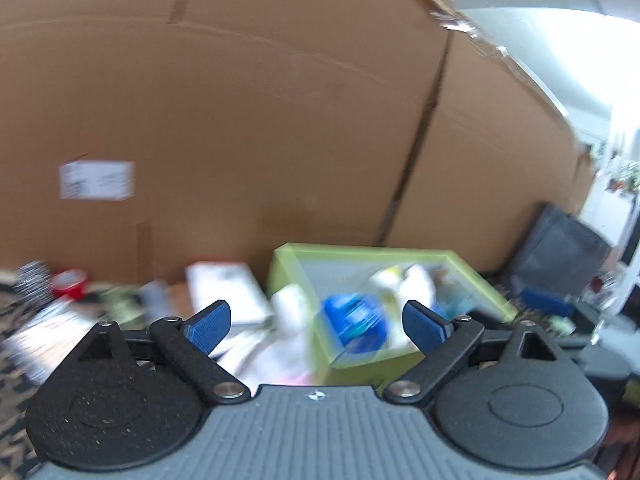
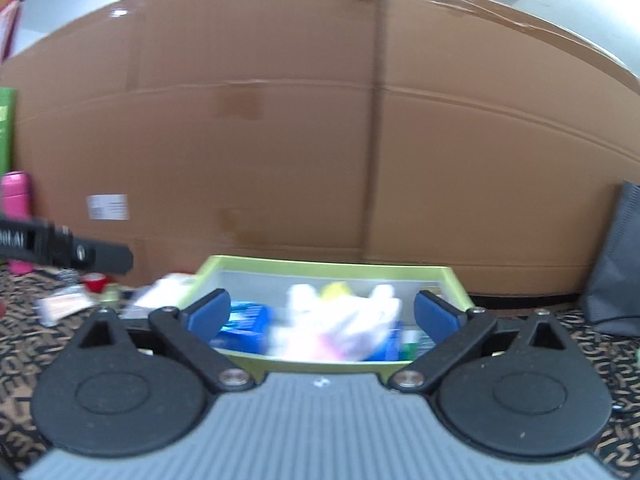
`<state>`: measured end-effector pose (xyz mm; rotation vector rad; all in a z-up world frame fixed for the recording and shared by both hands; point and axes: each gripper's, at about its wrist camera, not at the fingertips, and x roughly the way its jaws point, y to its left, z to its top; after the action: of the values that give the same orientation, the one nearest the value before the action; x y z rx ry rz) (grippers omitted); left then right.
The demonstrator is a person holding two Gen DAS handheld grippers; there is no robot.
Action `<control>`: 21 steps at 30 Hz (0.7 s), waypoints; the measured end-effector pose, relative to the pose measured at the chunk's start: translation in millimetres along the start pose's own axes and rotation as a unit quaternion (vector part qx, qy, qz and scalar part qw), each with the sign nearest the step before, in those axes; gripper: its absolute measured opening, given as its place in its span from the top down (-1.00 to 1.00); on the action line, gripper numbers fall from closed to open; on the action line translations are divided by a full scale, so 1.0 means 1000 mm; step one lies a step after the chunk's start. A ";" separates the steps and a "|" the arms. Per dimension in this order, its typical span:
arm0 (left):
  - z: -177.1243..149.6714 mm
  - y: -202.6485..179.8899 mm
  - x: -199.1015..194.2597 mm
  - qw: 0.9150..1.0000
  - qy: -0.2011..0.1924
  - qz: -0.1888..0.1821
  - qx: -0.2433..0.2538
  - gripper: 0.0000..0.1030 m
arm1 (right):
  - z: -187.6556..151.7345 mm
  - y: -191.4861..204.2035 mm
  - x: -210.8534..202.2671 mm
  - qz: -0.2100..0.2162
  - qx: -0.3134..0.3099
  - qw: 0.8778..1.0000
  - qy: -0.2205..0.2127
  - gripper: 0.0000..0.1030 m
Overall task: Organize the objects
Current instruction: 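Lower the glove and teal VIVX box into the shoebox and open both grippers, then grasp the bag of wooden sticks with the left gripper while the right grasps the green box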
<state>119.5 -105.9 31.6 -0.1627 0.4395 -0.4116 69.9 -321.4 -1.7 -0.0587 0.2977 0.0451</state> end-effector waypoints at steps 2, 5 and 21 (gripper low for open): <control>-0.012 0.014 -0.016 1.000 0.006 0.023 -0.001 -0.86 | 0.001 0.011 0.006 0.022 -0.008 1.000 0.003 -0.98; -0.029 0.048 -0.040 0.997 0.021 0.074 0.000 -0.86 | -0.007 0.047 0.000 0.069 -0.032 0.997 0.018 -0.98; -0.007 0.177 0.022 0.987 0.053 0.151 0.003 -0.86 | -0.008 0.156 0.009 0.153 -0.058 0.984 0.070 -0.65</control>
<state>196.6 44.4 -25.0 -0.0665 0.5592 -0.1233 67.6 -165.6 -19.5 -0.1327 0.4432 0.3657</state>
